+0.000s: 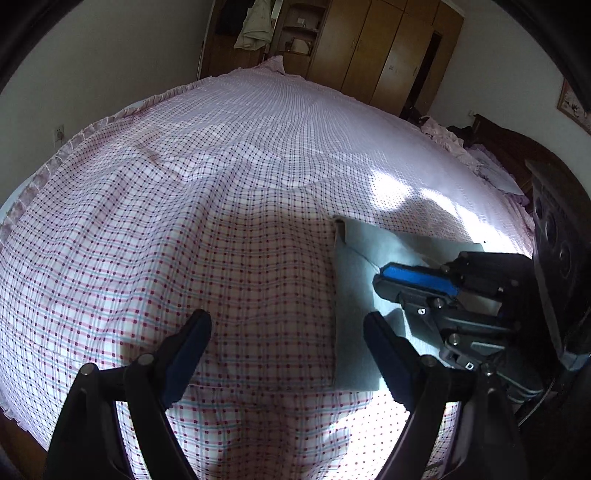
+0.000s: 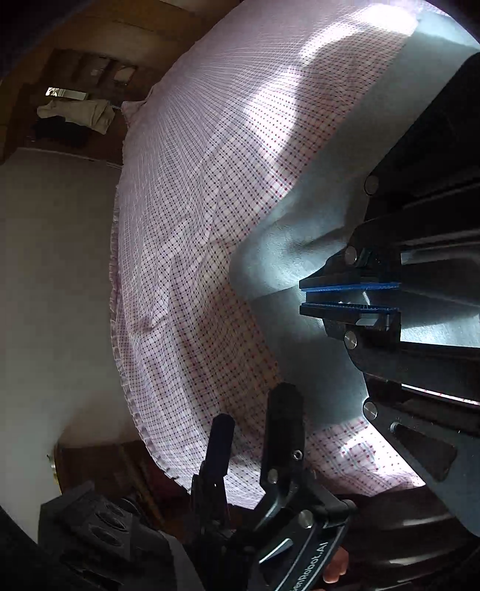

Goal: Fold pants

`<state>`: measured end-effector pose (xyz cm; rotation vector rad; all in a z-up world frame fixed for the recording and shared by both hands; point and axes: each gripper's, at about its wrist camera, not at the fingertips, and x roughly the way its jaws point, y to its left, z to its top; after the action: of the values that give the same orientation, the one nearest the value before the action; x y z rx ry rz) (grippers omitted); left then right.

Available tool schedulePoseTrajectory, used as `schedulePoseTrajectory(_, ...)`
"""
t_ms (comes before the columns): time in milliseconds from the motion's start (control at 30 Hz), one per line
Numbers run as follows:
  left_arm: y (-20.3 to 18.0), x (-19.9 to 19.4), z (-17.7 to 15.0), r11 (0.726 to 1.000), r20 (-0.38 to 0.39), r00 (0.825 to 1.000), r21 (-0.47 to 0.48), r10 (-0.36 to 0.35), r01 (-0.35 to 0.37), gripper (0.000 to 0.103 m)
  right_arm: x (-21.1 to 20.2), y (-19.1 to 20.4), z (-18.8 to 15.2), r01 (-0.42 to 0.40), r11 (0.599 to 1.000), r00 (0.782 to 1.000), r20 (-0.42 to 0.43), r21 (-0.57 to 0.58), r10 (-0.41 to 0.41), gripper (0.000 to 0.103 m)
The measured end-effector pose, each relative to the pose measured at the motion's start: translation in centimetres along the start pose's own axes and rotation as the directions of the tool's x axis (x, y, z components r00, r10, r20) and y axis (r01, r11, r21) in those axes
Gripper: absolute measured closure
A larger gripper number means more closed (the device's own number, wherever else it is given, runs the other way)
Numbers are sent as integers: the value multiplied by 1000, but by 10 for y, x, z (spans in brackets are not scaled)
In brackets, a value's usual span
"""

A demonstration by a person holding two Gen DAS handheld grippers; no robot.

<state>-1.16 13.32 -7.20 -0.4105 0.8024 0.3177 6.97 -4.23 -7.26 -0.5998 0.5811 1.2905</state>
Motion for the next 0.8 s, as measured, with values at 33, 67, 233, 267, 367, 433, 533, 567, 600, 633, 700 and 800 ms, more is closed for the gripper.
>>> schedulePoseTrajectory(33,1,1,0,1000,-5,1000,-4,-3,3,15,-1,-1,1,7,1000,1000,3,-11,-7,100)
schedulePoseTrajectory(67,1,2,0,1000,-7,1000,-6,-7,7,15,-2,-1,2,21,1000,1000,9,-21,-21,97)
schedulePoseTrajectory(233,-6,5,0,1000,-18,1000,11,-20,20,15,-1,-15,0,35,999,999,-5,7,-35,88)
schedulePoseTrajectory(267,-6,6,0,1000,-22,1000,14,-18,19,15,1,-17,0,25,1000,1000,-15,17,-25,87)
schedulePoseTrajectory(367,-6,7,-1,1000,-24,1000,11,-20,20,15,9,-14,2,26,1000,999,-32,-1,-26,87)
schedulePoseTrajectory(433,-5,7,-1,1000,-22,1000,5,-20,20,15,15,-9,5,56,998,997,-47,-34,-57,87)
schedulePoseTrajectory(533,-4,6,-1,1000,-22,1000,-2,-20,20,15,22,-10,9,72,997,996,-54,-20,-73,90)
schedulePoseTrajectory(567,-1,5,-1,1000,-22,1000,-2,-21,21,15,23,-14,9,66,998,996,-54,2,-66,99)
schedulePoseTrajectory(600,-1,5,-1,1000,-22,1000,-1,-20,20,15,23,-17,8,56,998,997,-54,23,-55,103)
schedulePoseTrajectory(633,-1,5,-1,1000,-22,1000,-2,-20,19,15,20,-20,8,44,998,998,-42,43,-42,103)
schedulePoseTrajectory(700,1,4,-1,1000,-18,1000,-7,-20,19,15,9,-22,8,13,998,1000,0,57,-13,103)
schedulePoseTrajectory(800,8,-6,-2,999,21,1000,-48,7,-6,15,-15,-9,9,-64,998,995,79,1,64,103)
